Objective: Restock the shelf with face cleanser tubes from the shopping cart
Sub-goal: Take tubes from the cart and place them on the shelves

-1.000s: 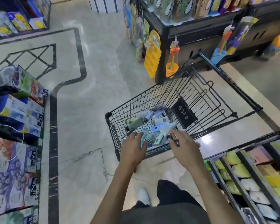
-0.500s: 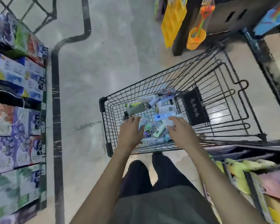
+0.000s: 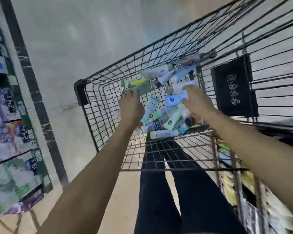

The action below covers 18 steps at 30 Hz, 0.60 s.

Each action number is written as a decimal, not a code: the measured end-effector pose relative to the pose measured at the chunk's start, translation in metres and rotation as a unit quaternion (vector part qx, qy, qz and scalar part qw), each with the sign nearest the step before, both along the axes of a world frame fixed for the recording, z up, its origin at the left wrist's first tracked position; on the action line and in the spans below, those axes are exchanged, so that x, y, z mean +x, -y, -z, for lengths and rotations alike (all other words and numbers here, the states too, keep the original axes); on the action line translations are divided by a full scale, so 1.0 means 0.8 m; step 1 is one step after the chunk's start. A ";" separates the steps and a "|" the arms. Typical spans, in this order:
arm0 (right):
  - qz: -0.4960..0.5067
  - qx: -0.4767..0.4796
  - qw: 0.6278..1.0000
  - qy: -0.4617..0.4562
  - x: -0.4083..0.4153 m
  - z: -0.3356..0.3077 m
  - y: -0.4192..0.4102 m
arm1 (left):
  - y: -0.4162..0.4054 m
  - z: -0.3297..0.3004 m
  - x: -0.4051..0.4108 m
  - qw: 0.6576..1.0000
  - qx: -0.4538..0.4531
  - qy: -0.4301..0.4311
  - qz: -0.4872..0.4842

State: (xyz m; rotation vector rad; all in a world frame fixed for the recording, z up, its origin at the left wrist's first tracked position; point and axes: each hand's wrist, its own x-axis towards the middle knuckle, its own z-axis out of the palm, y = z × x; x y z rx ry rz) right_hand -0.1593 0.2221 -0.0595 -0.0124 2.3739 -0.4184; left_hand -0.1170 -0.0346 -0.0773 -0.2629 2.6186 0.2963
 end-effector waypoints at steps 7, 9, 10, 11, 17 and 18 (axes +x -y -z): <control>-0.008 0.054 0.998 -0.016 -0.043 0.121 -0.005 | 0.019 0.111 -0.021 0.998 -0.037 0.037 0.017; -0.025 0.062 0.998 -0.020 -0.049 0.144 -0.008 | 0.025 0.129 -0.022 0.998 -0.042 0.035 0.036; -0.033 0.063 0.997 -0.020 -0.052 0.154 -0.011 | 0.027 0.138 -0.023 0.997 -0.045 0.031 0.046; -0.041 0.065 0.997 -0.021 -0.054 0.161 -0.013 | 0.028 0.146 -0.023 0.997 -0.048 0.024 0.056; -0.110 0.081 0.990 -0.032 -0.063 0.186 -0.019 | 0.042 0.173 -0.023 0.991 -0.054 -0.045 0.111; -0.124 0.090 0.988 -0.034 -0.066 0.186 -0.019 | 0.044 0.175 -0.022 0.991 -0.053 -0.049 0.117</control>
